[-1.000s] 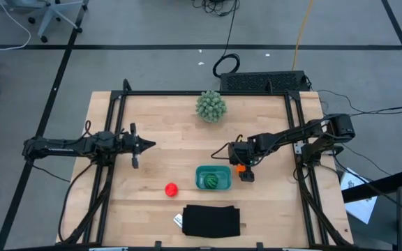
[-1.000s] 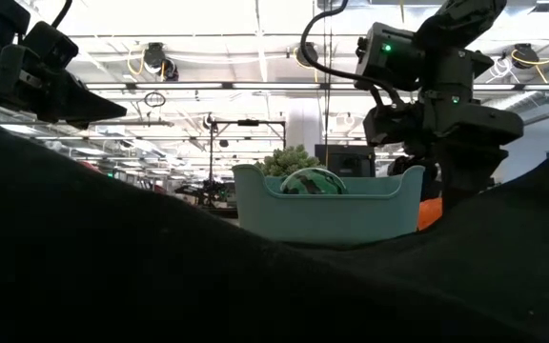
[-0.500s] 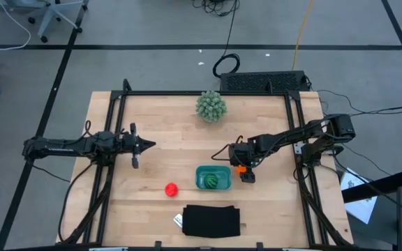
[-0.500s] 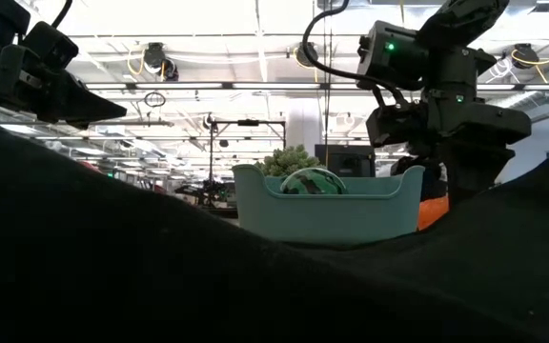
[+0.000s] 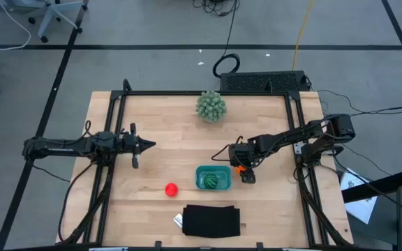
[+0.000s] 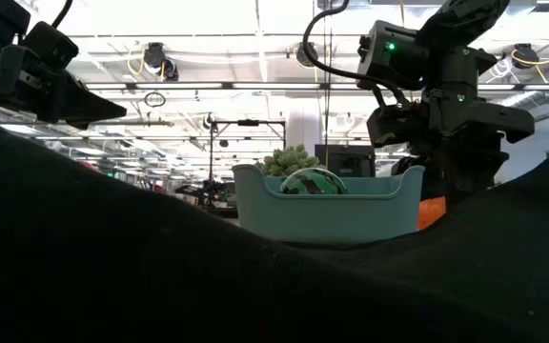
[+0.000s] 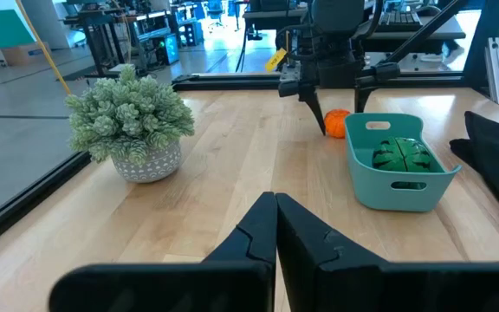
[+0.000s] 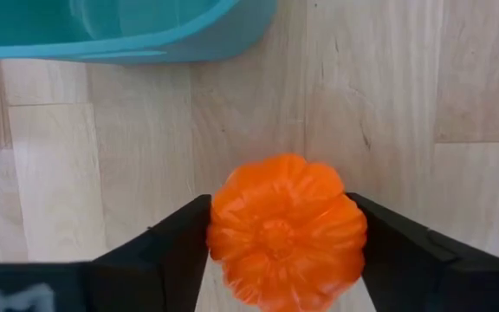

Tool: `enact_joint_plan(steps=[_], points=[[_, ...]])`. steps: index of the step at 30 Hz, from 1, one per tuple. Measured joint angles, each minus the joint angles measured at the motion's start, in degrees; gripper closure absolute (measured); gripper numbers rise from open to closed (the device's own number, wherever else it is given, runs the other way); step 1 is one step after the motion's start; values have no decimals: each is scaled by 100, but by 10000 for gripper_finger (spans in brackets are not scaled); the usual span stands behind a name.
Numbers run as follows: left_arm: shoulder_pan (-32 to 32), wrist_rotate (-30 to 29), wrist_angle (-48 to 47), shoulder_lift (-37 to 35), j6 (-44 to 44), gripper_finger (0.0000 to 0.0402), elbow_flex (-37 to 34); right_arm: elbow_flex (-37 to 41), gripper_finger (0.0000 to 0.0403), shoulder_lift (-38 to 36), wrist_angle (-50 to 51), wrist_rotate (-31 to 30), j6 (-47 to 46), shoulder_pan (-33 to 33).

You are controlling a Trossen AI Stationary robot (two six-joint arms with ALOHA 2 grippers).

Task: Pick and placing Produce into tupperware
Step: Put the pumpkin into the blue bin

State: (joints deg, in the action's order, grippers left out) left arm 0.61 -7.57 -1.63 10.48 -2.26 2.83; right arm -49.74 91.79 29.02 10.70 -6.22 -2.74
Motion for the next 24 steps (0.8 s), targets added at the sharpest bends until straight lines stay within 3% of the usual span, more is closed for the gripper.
enact_joint_plan(steps=[11,24], points=[[-1,0,0,0,-1,396,0,-145,155,0,338,-4,36,0],[0,-2,-2,0,7,396,0,-1102,162,-37,1322,-9,270,0]])
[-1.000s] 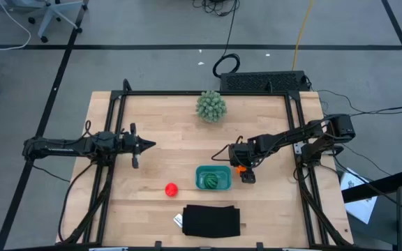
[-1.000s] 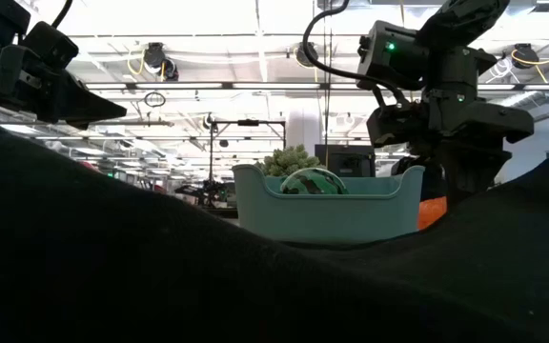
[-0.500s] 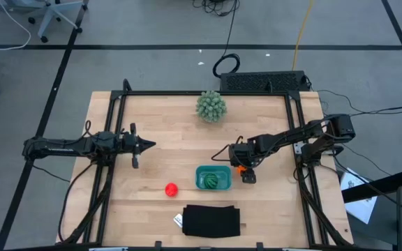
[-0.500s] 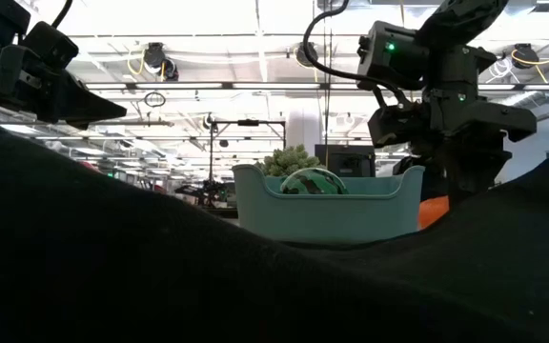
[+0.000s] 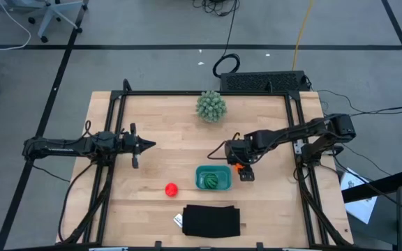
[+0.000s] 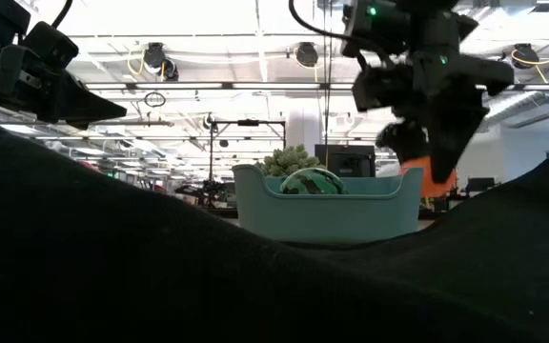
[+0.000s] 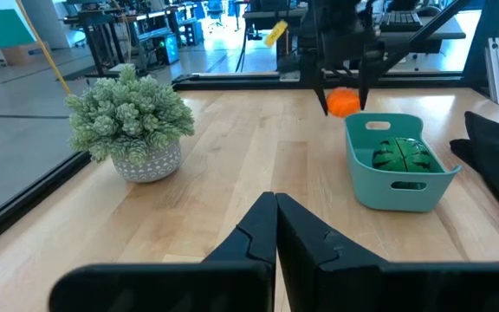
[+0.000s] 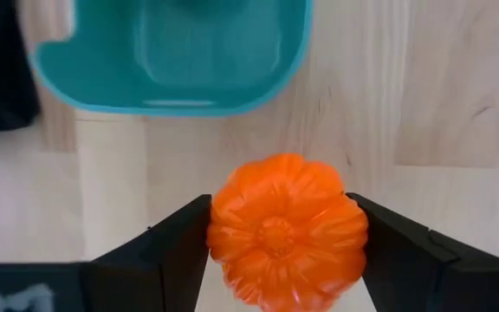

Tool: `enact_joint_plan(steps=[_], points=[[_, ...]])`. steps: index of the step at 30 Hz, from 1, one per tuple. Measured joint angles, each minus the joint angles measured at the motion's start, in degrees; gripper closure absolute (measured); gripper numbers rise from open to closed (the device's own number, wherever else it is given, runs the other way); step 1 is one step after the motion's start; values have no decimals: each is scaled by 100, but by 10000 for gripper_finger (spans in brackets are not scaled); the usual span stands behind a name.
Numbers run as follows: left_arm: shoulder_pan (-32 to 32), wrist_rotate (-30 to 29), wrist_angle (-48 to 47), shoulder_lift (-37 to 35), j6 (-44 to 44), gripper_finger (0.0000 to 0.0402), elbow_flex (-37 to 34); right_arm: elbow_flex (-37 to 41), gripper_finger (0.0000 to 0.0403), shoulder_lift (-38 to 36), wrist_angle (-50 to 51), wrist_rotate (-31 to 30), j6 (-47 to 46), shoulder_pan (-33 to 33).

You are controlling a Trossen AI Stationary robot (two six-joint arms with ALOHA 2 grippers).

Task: Pick and placing Produce into tupperware
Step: Put the pumpkin into the blue bin

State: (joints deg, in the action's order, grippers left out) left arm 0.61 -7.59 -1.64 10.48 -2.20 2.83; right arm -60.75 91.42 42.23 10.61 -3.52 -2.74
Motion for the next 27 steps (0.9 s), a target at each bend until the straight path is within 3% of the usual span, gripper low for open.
enact_joint_plan(steps=[11,18,27], points=[[1,1,-3,0,17,396,0,-1500,161,0,1309,-45,292,0],[1,0,-4,0,15,396,0,-2354,161,-6,2057,-514,429,0],[1,-1,-33,0,13,396,0,-2889,161,-281,2202,-639,433,2]])
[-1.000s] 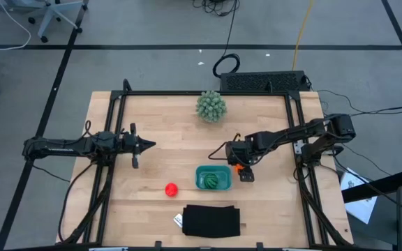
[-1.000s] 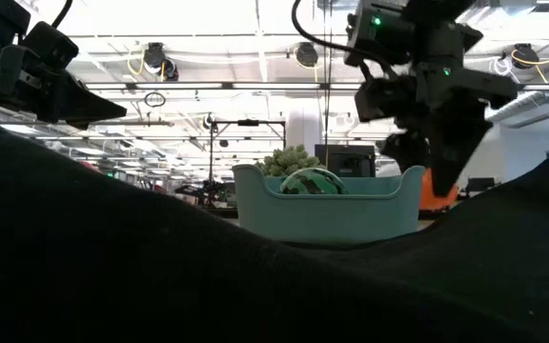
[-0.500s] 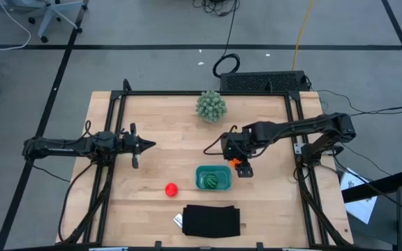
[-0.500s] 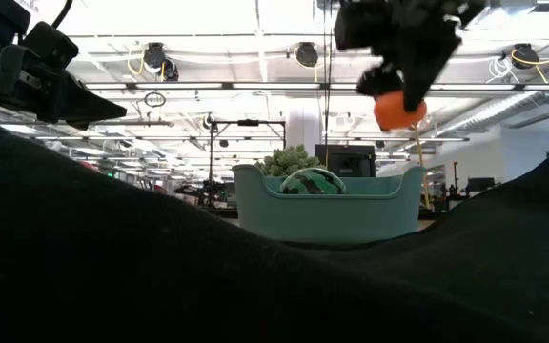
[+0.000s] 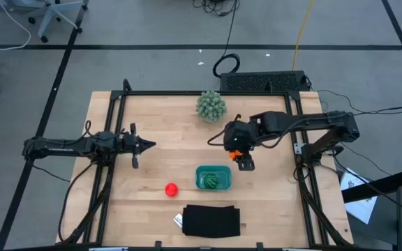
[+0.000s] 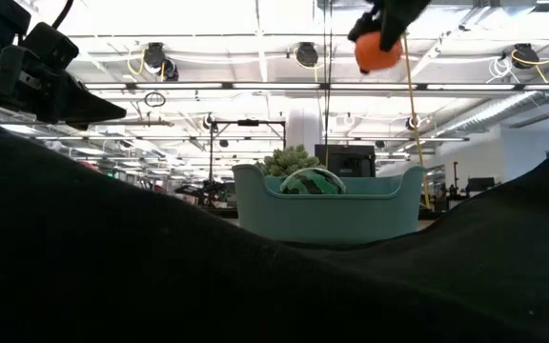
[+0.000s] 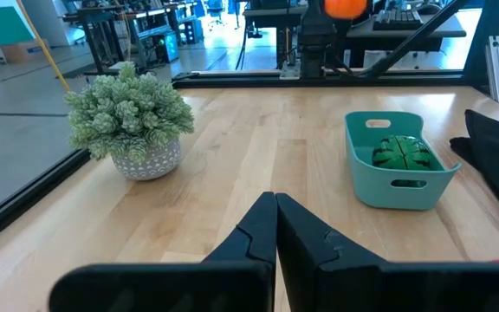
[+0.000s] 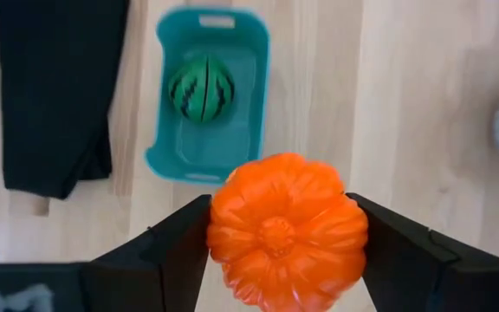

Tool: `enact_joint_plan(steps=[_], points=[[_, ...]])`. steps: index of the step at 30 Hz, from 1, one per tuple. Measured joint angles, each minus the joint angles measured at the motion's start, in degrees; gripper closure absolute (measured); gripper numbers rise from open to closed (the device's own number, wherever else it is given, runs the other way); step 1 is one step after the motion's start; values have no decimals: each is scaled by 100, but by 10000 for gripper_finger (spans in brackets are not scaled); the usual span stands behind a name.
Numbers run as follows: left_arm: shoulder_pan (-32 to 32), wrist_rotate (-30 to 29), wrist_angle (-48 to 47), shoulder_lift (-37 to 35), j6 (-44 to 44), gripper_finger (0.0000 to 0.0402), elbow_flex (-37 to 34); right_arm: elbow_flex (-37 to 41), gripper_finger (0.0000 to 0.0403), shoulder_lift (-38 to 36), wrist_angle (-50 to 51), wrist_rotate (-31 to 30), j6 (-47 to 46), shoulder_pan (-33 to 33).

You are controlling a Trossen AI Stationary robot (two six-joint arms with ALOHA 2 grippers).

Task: Pick and placing Produce into tupperware
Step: Put the pumpkin into the blue bin

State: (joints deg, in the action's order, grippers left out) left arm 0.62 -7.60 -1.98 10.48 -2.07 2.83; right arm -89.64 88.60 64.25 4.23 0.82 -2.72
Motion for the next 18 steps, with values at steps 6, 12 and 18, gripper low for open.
enact_joint_plan(steps=[6,12,18], points=[[-1,0,7,0,-22,396,0,-359,171,-23,-30,-13,-18,2],[-1,-2,14,0,-21,396,0,-376,168,-22,-498,1,-207,11],[0,-2,28,0,-14,396,0,-376,171,97,-847,47,-251,4]])
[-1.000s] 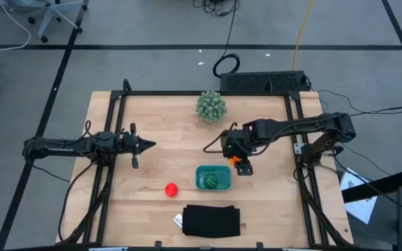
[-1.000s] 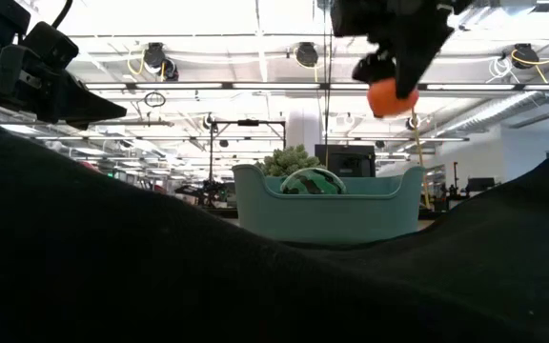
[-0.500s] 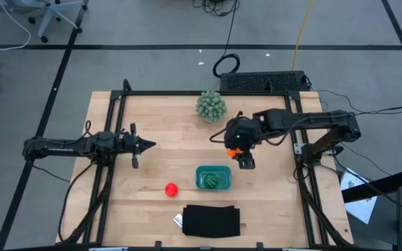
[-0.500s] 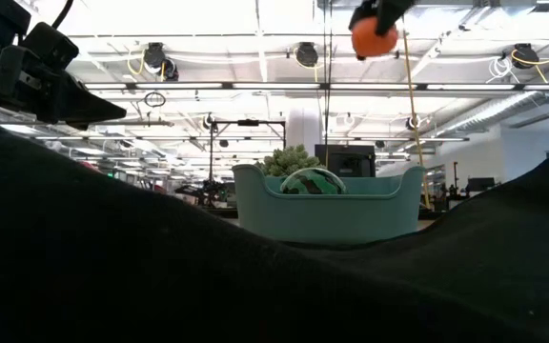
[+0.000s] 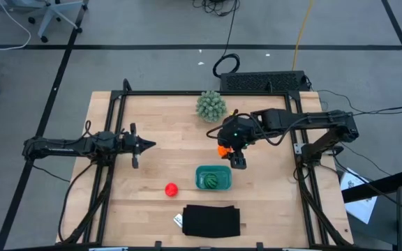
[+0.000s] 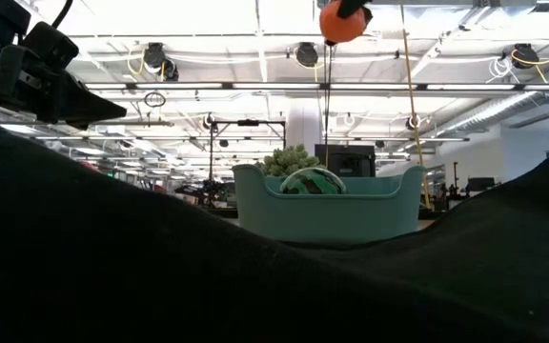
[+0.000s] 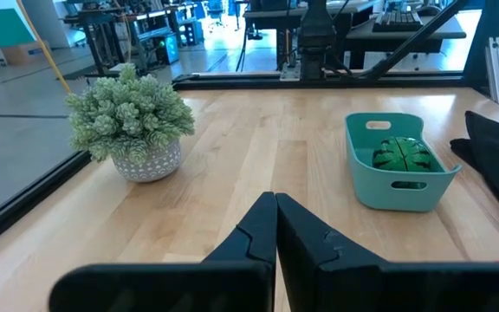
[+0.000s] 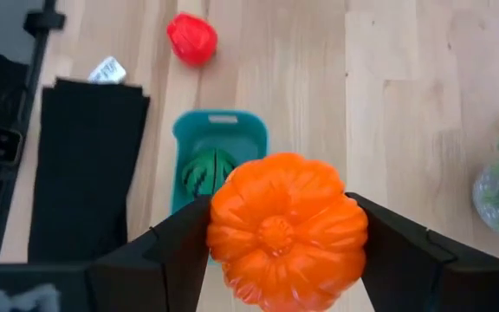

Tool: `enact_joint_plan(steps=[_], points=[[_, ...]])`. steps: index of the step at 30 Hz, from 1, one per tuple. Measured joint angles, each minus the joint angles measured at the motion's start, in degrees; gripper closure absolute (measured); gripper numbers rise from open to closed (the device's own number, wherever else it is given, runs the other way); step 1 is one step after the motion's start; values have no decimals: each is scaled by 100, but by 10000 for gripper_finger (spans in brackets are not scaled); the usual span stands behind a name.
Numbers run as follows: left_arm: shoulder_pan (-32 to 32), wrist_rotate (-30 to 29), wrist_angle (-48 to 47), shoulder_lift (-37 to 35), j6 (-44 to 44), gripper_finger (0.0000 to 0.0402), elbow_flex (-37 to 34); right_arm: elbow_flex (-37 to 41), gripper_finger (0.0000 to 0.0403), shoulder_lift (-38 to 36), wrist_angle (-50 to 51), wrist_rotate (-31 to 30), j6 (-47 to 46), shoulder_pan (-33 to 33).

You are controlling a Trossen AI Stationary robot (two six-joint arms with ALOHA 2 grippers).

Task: Pick and placing Produce into tupperware
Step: Put the pumpkin into the blue bin

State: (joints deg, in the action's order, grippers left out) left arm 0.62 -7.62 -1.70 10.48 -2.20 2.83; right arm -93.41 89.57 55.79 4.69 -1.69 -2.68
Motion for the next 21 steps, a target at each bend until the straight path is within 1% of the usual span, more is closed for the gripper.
enact_joint_plan(steps=[3,13,17,21], points=[[0,-4,15,0,-4,396,0,2,170,28,-22,134,-12,-18],[-1,-36,-27,0,5,396,0,2,171,455,-138,159,-61,-292],[0,-35,-34,0,18,396,0,2,168,692,-77,162,56,-419],[0,-35,-55,0,18,396,0,4,171,766,15,163,87,-452]])
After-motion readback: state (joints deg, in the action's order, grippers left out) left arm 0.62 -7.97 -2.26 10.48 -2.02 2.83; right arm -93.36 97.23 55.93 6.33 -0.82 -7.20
